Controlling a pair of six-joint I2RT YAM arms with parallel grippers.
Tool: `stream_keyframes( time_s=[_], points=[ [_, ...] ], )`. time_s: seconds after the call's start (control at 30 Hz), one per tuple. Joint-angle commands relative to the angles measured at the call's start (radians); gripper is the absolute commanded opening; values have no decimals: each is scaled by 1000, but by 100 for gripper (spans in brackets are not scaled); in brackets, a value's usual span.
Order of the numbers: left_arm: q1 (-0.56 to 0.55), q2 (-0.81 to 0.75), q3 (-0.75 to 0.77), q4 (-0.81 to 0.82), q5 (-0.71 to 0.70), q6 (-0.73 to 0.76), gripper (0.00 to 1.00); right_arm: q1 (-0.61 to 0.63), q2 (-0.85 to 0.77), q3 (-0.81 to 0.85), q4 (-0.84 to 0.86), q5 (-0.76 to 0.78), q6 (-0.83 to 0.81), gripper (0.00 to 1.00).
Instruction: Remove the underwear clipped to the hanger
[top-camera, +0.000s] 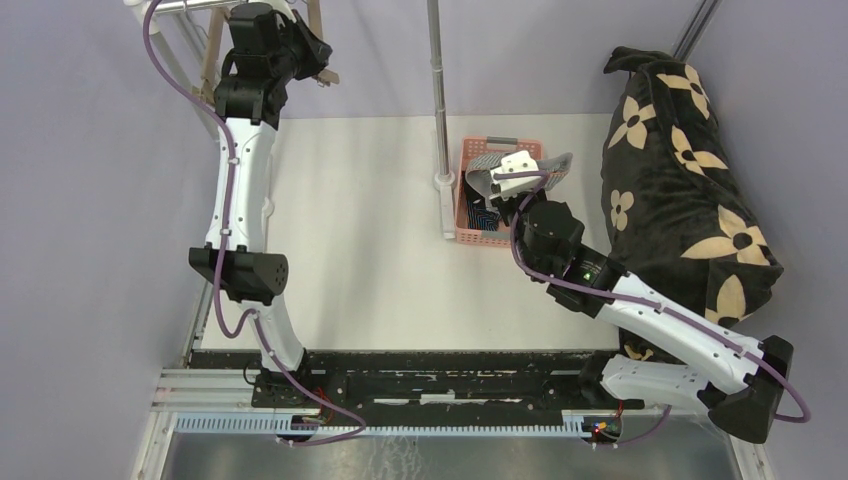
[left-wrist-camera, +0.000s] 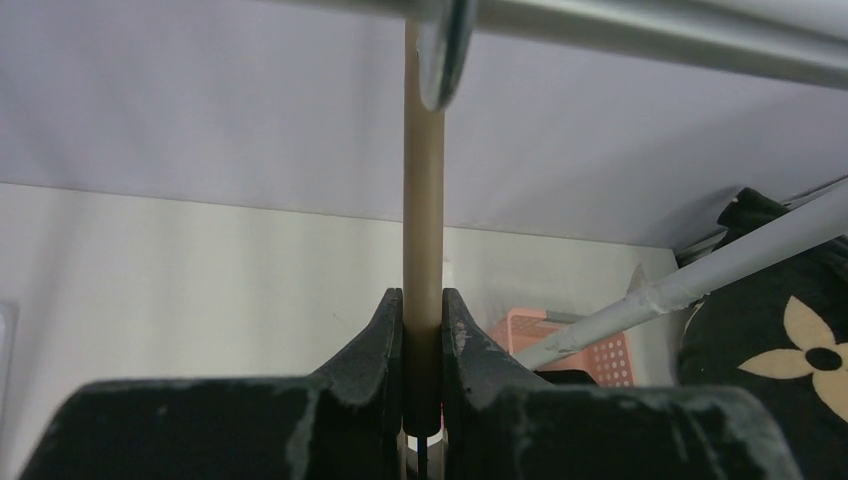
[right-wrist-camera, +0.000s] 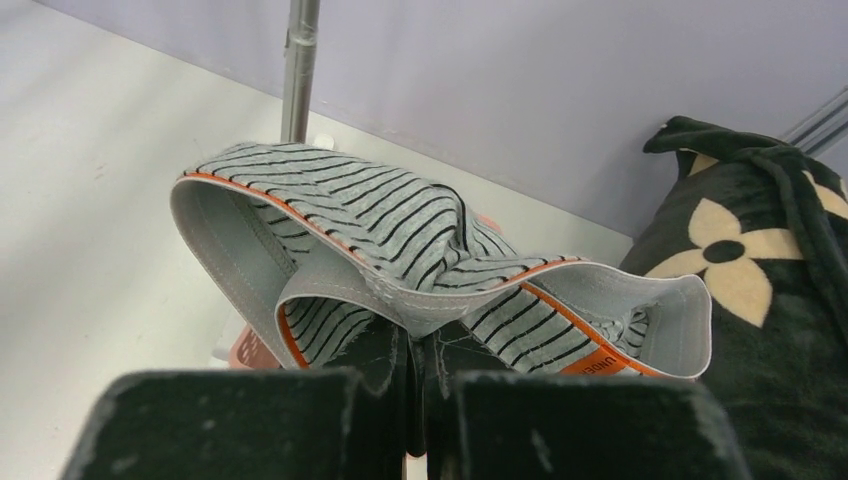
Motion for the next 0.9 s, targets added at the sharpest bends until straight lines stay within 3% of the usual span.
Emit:
stream_keyframes(
  time_s=[0.0, 0.27, 0.3, 0.4, 0.43, 0.47, 0.5, 0.53, 0.87],
  points=[
    [5, -56, -37, 31, -9, 1, 6, -4, -27, 39, 35, -41, 54, 1],
    [5, -126, -122, 22, -24, 26, 14, -4, -73, 24, 18, -86, 90, 1],
    [4, -131, -122, 22, -17, 26, 18, -4, -77, 23, 14, -88, 91, 1],
    [6, -143, -120, 24, -4, 28, 39, -4, -85, 18, 8, -89, 95, 1],
    [5, -149, -121, 26, -8, 29, 50, -4, -87, 15, 7, -91, 95, 1],
    [5, -154, -123, 27, -13, 31, 67, -4, -89, 14, 8, -91, 96, 1],
    [5, -159, -127, 31, -15, 35, 94, -4, -89, 11, 9, -91, 98, 1],
    [6, -163, -132, 33, -16, 37, 100, -4, -89, 9, 8, -90, 98, 1],
    [4, -190, -153, 28, -17, 51, 99, -4, -93, 11, -5, -102, 105, 1]
  ],
)
